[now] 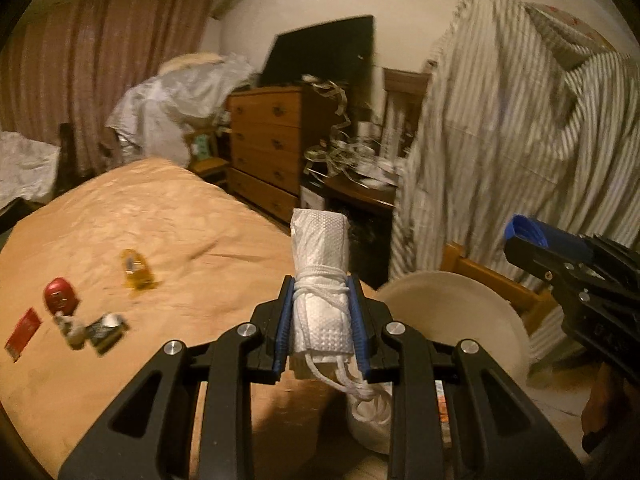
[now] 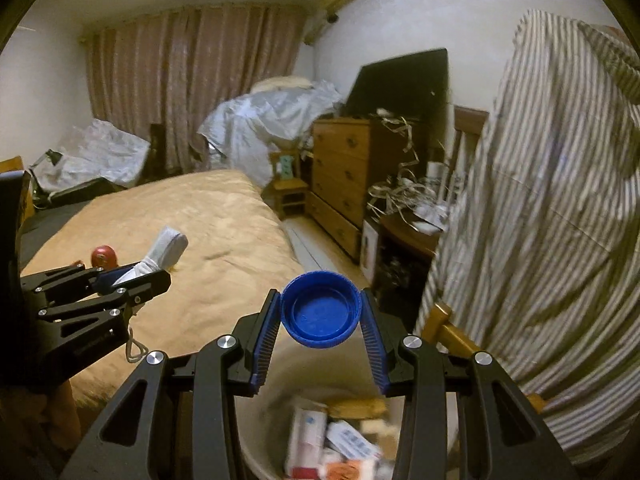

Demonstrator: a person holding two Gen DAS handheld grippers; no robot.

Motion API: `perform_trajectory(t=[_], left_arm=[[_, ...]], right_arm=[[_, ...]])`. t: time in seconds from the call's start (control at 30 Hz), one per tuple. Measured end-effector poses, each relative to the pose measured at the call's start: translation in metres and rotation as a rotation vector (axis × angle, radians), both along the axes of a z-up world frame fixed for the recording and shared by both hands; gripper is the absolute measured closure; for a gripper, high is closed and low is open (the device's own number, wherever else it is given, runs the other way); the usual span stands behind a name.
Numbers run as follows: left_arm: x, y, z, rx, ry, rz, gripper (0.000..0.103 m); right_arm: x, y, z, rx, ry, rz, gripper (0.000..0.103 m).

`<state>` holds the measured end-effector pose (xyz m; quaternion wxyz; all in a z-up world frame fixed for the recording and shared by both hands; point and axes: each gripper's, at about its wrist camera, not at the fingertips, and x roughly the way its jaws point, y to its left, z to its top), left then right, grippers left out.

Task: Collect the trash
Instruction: 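Carry the rolled cloth and blue cap with both tools over the bucket, then open both tools to drop the cloth and cap into the bucket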

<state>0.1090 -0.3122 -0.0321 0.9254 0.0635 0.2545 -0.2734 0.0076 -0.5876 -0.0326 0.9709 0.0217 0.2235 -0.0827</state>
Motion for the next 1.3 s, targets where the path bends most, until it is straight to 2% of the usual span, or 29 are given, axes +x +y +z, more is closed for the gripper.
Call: perform_trajectory(t=[0.23,0.4,0.57,0.67,0.73,0.97,1.23,1.3], left_arm=[[0.01,-0.052,-0.013,0.086,0.101,-0.128,0.078],[0.019,-0.083,-0.025,0.19,0.209,-0.256,0.078],[0.031,-0.105,-0.04,0.277,0.321,-0.33,0.078],[0.037,-0.117,-0.049,0.318,0.409,-0.398,0.078],[0.039,-0.124,-0.054,0.354,0.433,-0.413,0.078],[0.045,-0.132,-0.064,0.413,0.467,-0.41,0.078],[0.047,-0.132,-0.059,0.41,0.451,-0.404,0.077],[0.048,-0.131,-0.056,0.406,0.439,-0.394,0.068]], right_arm=[[0.012,-0.05,-0.014,0.035,0.144,-0.006,0.062],[0.04,-0.081,-0.029,0.082,0.321,0.043,0.062],[0.073,-0.104,-0.052,0.136,0.516,0.106,0.062],[0.082,-0.105,-0.066,0.173,0.602,0.139,0.062],[0.087,-0.106,-0.073,0.191,0.637,0.149,0.062],[0.085,-0.102,-0.083,0.214,0.66,0.163,0.062],[0.082,-0.103,-0.086,0.231,0.641,0.16,0.062],[0.082,-0.102,-0.086,0.238,0.632,0.16,0.058]])
